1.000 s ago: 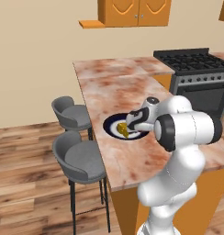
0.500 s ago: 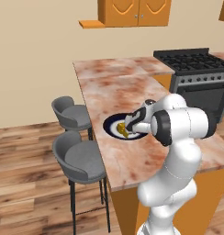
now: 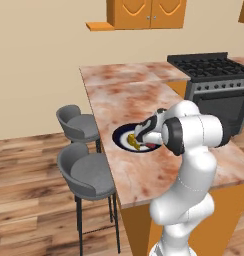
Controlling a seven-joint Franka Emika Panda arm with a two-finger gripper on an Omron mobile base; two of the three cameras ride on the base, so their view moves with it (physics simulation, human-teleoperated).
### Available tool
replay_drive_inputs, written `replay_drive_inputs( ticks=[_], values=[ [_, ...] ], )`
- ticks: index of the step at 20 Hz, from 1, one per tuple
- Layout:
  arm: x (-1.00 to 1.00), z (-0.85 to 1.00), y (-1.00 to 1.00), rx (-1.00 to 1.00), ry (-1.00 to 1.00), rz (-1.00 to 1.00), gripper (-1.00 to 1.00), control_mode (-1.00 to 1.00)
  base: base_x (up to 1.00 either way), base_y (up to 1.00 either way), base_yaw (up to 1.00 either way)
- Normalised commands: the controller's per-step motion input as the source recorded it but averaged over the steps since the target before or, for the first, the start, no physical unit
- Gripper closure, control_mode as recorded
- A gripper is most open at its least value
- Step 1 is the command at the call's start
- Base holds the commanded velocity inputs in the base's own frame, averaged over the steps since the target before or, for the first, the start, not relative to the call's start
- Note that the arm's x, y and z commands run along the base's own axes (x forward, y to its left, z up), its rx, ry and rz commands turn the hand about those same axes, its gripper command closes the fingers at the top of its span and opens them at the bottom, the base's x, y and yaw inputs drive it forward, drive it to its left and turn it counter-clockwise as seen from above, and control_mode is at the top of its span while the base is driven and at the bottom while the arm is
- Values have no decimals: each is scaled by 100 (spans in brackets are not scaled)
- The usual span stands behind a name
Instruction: Take the cheese, steak, and broccoli from the fridge and place them on the plate on the dining counter to create an appetizer plate.
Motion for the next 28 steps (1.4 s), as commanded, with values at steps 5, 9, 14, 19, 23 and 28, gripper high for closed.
replay_drive_inputs(
  ticks=[5, 9, 14, 19, 23, 28],
  values=[
    [-54, 39, 0, -1, -20, 0, -100, -100, 0, 0, 0],
    [-100, 99, 0, 0, -27, 0, -100, -100, 0, 0, 0],
    [-100, 100, 1, 0, -17, 0, -100, -100, 0, 0, 0],
    [-100, 100, 7, 0, -5, 0, -100, -100, 0, 0, 0],
    [-81, 100, 14, 2, 0, 0, -100, -100, 0, 0, 0],
    [-71, 100, 17, 5, 5, 0, -100, -100, 0, 0, 0]
  ],
)
